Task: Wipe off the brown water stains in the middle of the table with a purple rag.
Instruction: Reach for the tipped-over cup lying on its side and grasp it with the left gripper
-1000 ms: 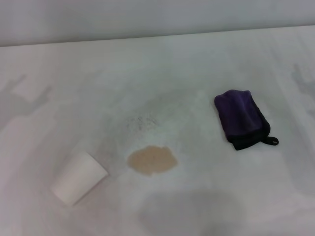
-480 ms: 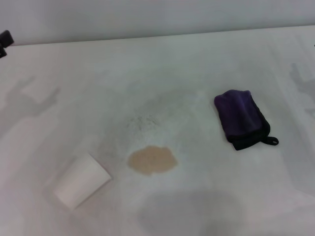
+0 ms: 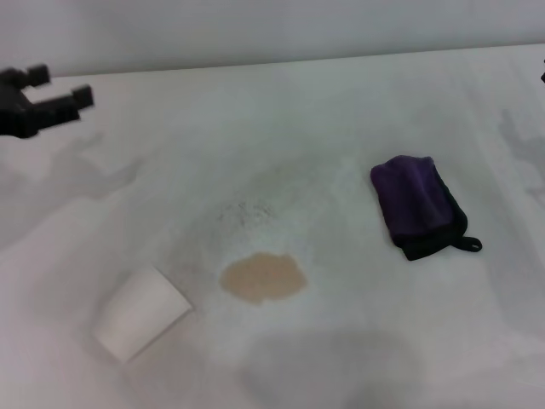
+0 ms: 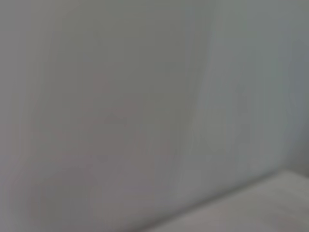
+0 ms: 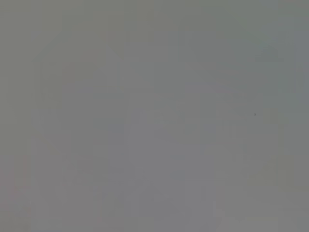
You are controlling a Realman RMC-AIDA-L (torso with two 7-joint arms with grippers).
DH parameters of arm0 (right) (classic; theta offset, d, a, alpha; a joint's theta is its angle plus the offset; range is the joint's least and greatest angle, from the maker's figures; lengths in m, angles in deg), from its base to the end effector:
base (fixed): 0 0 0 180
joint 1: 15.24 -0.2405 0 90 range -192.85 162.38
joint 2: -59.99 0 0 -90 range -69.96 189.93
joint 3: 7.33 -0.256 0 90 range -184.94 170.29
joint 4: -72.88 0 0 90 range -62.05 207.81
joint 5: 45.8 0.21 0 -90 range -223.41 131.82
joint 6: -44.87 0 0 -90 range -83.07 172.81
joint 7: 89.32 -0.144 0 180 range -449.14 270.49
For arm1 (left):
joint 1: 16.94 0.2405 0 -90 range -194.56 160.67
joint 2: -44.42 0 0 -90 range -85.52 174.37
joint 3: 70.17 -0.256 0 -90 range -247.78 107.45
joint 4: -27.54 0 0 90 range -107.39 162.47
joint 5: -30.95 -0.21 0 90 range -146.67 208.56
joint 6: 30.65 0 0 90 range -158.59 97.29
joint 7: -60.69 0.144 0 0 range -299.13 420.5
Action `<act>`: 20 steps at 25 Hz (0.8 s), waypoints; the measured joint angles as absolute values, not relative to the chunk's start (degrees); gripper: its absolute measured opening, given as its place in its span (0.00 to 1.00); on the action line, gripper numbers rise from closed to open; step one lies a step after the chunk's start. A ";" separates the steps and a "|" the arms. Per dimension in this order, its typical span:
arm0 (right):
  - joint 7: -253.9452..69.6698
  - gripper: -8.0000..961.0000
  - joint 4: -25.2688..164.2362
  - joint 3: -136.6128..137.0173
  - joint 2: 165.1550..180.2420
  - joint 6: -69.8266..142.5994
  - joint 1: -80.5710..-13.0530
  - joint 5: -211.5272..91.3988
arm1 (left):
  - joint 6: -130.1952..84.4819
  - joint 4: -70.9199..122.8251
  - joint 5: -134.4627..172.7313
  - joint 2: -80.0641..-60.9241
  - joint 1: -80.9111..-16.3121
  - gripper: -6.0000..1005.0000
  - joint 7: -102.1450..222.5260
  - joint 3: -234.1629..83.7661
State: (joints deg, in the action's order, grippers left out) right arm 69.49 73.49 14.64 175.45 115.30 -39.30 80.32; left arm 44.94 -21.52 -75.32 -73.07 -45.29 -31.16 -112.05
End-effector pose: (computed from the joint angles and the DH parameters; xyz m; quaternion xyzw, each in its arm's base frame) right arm 0.3834 0.3142 0.0467 -0.6212 0.2913 0.3101 0.6581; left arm -0.2627 0.3765 0.0608 -0.8862 -0.2675 -0.2511 0.2830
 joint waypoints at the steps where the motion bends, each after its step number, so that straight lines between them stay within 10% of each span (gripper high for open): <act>1: 69.49 0.89 73.49 14.64 175.46 115.30 -39.31 80.32 | 45.58 -21.72 -77.96 -72.03 -46.58 0.87 -35.13 -113.78; 12: 69.49 0.89 73.98 14.65 175.63 115.27 -39.48 80.33 | 58.39 -22.57 -88.69 -65.10 -53.45 0.87 -52.61 -117.62; 20: 69.49 0.89 74.22 14.15 175.95 115.03 -39.60 80.57 | 67.29 -23.51 -102.06 -63.53 -57.76 0.87 -58.44 -120.37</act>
State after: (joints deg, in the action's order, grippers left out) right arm 69.49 74.22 14.15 175.95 115.03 -39.60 80.57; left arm 67.29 -23.51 -102.06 -63.53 -57.76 -58.44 -120.37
